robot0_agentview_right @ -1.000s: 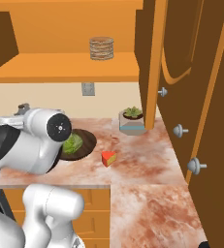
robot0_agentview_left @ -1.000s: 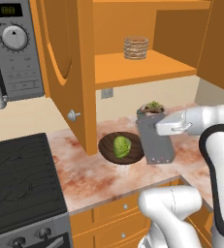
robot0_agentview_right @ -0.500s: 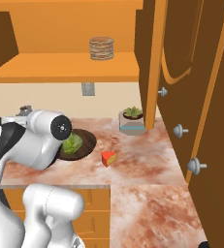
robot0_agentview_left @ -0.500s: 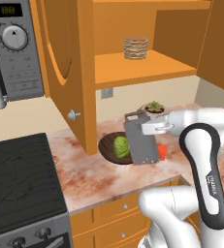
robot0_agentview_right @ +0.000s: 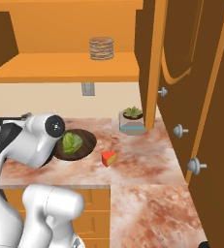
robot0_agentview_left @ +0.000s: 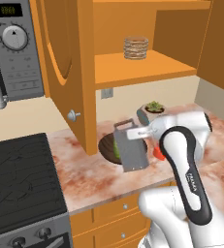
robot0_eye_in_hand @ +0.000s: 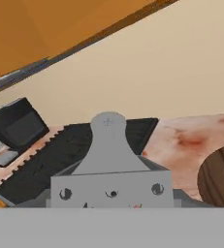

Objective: Pick the cheese from the fridge and the cheese grater from the cabinet and place them next to the salad bowl.

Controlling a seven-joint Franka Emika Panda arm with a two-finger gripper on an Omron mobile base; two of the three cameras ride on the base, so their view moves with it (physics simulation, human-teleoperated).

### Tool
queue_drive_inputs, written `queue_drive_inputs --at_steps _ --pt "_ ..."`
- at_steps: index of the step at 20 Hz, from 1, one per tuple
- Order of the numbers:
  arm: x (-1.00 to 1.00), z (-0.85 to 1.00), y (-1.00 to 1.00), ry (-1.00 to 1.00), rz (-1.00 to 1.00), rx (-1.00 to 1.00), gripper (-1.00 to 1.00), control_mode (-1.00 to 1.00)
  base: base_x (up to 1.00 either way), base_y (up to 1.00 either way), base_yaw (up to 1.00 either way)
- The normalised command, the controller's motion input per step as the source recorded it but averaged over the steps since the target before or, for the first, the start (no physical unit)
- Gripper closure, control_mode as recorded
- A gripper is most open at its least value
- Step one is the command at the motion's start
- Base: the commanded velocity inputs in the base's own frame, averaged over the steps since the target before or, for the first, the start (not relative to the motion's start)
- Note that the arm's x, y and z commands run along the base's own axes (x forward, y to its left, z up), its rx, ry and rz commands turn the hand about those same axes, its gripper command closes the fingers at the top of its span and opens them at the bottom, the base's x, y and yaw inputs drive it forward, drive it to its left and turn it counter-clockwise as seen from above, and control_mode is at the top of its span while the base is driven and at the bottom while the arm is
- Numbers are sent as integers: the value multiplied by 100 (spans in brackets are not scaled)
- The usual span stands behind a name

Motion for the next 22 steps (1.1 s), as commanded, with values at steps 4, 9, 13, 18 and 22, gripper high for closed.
queue_drive_inputs --at_steps 4,9,13,18,22 --pt "0 -97 28 -5 -16 0 100 -100 0 0 0" --pt "1 -92 44 -19 -22 -3 100 -100 0 0 0" --pt "0 -100 57 -29 -13 11 100 -100 0 0 0" --pt "0 -100 46 -29 -9 18 100 -100 0 0 0" --pt "0 -100 34 -32 -8 16 100 -100 0 0 0"
